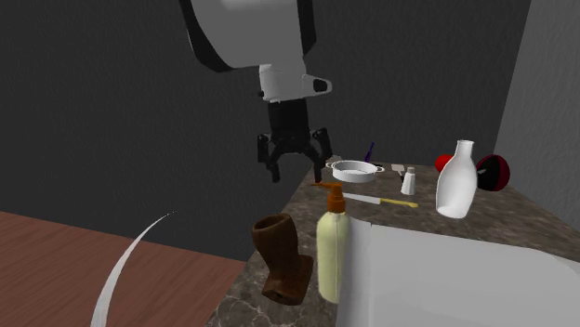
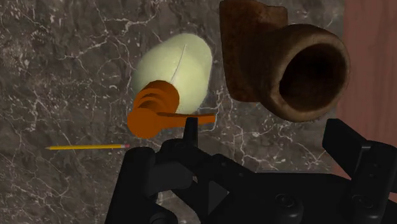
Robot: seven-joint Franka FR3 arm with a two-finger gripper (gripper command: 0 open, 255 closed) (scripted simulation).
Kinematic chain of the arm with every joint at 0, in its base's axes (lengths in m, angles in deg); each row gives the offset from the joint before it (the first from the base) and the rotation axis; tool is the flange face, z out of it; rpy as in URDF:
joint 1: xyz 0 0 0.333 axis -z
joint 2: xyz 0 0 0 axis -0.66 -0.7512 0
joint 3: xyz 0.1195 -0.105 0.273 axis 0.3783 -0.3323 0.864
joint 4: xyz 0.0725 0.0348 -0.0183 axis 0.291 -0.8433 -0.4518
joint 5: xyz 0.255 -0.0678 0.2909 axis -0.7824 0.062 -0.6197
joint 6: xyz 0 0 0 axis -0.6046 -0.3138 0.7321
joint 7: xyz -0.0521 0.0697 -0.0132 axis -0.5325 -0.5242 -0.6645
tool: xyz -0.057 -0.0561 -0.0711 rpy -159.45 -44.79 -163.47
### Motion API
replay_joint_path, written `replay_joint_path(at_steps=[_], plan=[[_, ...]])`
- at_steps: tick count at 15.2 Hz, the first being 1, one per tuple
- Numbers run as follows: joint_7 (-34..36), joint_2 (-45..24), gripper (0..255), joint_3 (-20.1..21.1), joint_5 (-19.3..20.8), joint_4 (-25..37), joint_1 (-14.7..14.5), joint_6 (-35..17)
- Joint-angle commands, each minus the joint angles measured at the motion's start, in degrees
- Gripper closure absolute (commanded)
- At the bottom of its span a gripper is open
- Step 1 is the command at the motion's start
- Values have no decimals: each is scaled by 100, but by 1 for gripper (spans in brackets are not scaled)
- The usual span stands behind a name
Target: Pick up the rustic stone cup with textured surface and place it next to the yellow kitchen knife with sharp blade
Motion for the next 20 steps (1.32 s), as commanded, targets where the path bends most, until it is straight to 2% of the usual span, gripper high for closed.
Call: replay_joint_path(at_steps=[1, 4, 5, 6, 15, 20], plan=[[343, -506, 0, 259, 97, -120, 37, -164], [940, -1238, 0, 655, 409, 26, 124, -420], [944, -1244, 0, 657, 412, 27, 124, -422], [790, -934, 0, 572, 355, 456, 89, -1233], [945, -1244, 0, 654, 413, 27, 121, -422], [1029, -1432, 0, 678, 522, -233, 166, -848]])
